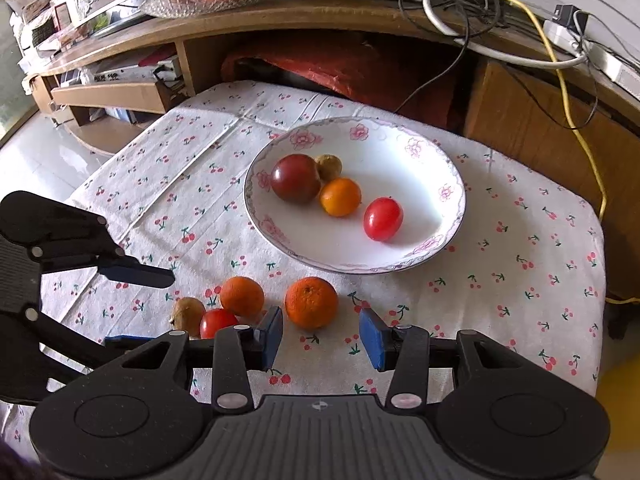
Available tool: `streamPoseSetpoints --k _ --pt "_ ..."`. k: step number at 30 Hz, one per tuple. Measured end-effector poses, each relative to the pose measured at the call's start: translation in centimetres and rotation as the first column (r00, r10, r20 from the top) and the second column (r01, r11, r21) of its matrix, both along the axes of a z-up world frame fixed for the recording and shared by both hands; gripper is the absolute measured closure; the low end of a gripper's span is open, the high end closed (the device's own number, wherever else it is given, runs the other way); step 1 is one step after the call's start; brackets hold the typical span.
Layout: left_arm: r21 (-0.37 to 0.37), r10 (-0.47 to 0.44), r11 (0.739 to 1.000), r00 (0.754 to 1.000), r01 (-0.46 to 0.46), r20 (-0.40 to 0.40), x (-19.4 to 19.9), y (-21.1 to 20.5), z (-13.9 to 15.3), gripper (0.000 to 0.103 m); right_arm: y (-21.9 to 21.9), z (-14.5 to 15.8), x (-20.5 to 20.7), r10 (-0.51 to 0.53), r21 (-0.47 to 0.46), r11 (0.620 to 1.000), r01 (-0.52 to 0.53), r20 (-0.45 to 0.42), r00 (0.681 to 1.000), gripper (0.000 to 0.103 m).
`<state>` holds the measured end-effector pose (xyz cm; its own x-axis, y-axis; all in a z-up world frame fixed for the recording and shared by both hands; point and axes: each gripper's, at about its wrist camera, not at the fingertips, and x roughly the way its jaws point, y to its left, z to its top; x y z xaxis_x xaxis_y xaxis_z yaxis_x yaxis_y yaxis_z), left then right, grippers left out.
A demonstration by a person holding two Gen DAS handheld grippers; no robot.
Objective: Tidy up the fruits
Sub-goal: 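Move the left tool toward a kiwi while the right tool approaches an orange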
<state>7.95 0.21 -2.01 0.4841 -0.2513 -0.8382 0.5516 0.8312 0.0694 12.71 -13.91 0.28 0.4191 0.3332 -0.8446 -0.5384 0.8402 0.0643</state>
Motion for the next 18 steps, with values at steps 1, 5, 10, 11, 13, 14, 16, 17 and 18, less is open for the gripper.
streamPoseSetpoints --k 1,5,10,11,13,14,16,17,18 --pt "0.006 -0.007 1.000 1.000 0.007 -0.002 0.1 -0.1 -0.2 0.049 0.0 -0.1 0.0 0.004 -0.001 1.000 -0.004 -0.002 1.000 0.063" --pt "-0.010 -0.016 1.000 1.000 0.016 0.006 0.5 -0.3 -0.5 0.050 0.1 -0.4 0.3 0.019 -0.001 1.000 -0.019 -0.012 1.000 0.063" --pt "-0.031 -0.030 0.999 1.000 0.030 -0.008 0.6 -0.4 -0.5 0.062 0.0 -0.8 0.6 0.032 0.001 0.999 -0.032 -0.022 0.999 0.063" --pt "-0.032 -0.030 0.999 1.000 0.030 -0.008 0.6 -0.4 -0.5 0.063 0.0 -0.9 0.7 0.033 -0.003 0.999 -0.033 -0.023 0.999 0.063" --pt "-0.035 -0.027 0.999 1.000 0.027 -0.008 0.5 -0.4 -0.4 0.068 0.1 -1.0 0.9 0.036 -0.007 0.999 -0.036 -0.025 0.999 0.063" --pt "-0.037 -0.029 0.999 1.000 0.029 -0.008 0.5 -0.4 -0.4 0.068 0.2 -1.1 0.9 0.038 -0.006 0.999 -0.038 -0.025 0.999 0.063" --pt "-0.034 -0.033 0.999 0.999 0.033 -0.008 0.3 -0.5 -0.4 0.068 0.4 -1.1 1.0 0.041 -0.004 0.999 -0.041 -0.022 0.999 0.063" --pt "-0.032 -0.033 0.999 0.999 0.033 -0.007 0.3 -0.5 -0.4 0.068 0.4 -1.2 1.1 0.043 -0.004 0.999 -0.043 -0.021 0.999 0.063" --pt "-0.033 -0.031 0.999 0.999 0.031 -0.009 0.3 -0.4 -0.4 0.068 0.5 -1.3 1.1 0.044 -0.006 0.999 -0.044 -0.020 0.999 0.063"
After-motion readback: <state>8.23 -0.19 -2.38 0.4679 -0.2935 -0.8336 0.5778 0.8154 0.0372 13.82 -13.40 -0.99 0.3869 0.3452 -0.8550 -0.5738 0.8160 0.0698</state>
